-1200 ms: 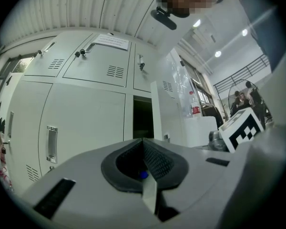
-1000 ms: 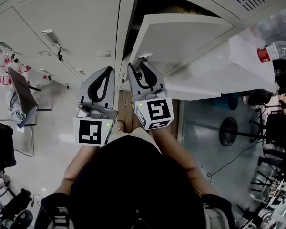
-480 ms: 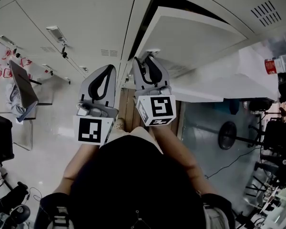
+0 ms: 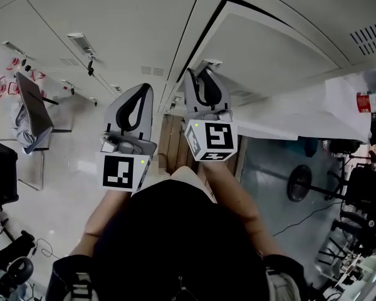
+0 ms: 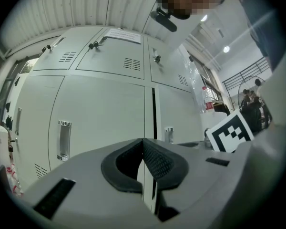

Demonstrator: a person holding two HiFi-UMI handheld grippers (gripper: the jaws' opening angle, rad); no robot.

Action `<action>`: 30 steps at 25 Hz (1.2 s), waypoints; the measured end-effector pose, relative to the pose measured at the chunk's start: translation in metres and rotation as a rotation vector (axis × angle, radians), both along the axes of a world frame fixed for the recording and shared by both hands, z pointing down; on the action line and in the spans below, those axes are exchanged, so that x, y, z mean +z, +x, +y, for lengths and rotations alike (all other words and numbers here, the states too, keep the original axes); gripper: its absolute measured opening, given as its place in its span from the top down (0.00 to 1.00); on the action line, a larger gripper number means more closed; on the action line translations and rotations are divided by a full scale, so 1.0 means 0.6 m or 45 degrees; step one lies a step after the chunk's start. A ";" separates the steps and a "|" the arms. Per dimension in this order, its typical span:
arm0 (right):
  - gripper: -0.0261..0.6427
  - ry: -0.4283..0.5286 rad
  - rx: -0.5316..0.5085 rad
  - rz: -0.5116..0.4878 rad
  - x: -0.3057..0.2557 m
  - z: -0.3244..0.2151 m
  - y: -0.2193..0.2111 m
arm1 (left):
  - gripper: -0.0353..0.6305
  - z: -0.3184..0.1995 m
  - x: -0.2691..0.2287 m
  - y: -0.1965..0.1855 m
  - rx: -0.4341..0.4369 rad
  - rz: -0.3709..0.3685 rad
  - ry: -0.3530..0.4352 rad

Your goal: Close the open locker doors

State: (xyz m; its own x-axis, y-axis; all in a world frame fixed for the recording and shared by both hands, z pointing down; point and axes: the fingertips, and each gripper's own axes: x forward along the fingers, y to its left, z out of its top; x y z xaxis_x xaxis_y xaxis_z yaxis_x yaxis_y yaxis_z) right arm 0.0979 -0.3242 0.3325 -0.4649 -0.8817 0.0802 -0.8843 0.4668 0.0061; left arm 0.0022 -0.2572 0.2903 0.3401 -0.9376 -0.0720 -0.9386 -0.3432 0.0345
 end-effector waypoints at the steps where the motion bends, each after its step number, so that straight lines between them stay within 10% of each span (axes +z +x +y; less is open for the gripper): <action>1: 0.80 -0.002 -0.002 -0.001 0.000 -0.004 -0.001 | 0.94 -0.002 0.000 -0.002 -0.004 0.001 0.000; 30: 0.84 0.016 -0.057 -0.013 0.002 -0.049 -0.005 | 0.94 -0.027 0.004 -0.012 -0.043 -0.005 -0.015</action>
State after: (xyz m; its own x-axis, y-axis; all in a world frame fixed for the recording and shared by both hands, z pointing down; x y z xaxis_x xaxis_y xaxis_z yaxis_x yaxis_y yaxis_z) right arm 0.0951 -0.3535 0.3337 -0.5046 -0.8610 0.0642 -0.8626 0.5058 0.0029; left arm -0.0049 -0.2736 0.2929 0.3082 -0.9495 -0.0594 -0.9499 -0.3105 0.0349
